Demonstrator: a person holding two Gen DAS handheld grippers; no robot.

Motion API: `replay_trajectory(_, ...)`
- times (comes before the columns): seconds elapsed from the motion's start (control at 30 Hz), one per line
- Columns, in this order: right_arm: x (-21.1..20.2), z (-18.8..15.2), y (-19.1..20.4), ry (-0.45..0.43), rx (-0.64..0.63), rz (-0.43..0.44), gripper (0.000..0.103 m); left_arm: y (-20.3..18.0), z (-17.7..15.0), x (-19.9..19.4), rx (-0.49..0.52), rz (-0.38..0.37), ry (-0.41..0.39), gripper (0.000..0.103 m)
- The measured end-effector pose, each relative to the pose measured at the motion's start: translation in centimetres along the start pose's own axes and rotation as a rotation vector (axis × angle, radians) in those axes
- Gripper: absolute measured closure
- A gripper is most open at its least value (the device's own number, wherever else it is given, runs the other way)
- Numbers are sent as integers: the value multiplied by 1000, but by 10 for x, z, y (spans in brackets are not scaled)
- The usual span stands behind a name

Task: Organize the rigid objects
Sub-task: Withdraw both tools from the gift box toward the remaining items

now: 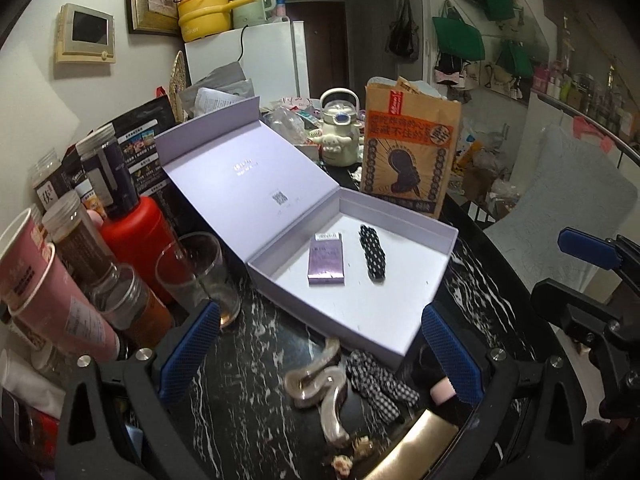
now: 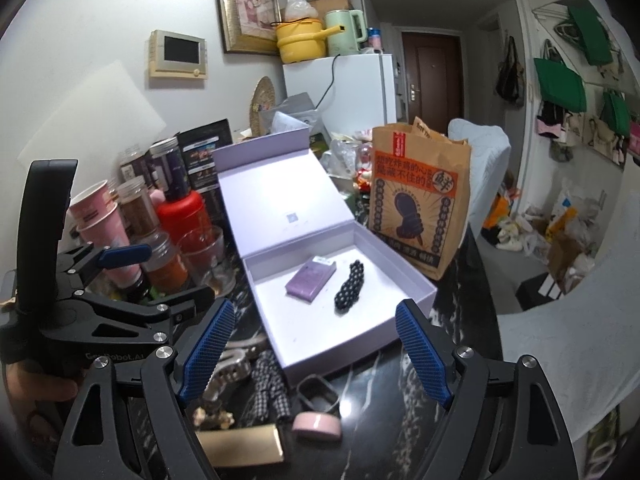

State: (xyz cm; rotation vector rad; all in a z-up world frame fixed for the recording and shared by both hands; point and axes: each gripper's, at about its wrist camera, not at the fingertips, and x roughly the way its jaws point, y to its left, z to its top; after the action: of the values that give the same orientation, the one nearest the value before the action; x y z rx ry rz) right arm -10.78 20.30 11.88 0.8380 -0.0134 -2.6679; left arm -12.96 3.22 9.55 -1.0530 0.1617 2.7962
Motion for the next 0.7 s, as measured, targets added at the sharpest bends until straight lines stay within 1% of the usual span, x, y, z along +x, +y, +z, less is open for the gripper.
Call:
replay_trajectory(0.2,-11,-18,9,7,-2,-3,19,-1,-19,-8,1,-11,11,1)
replay_trajectory(0.43,-20,-37,19,18,8,15,19,2,-40,-16,-5,-20,22,1)
replay_trajectory(0.53,-24,-45,22,9,12,15,19,2,-51,-16,9,-10,30,1)
replay_trajectory(0.7,-25,-60,24,4,21,11,19,5,-68,-11,-3,-34,59,1)
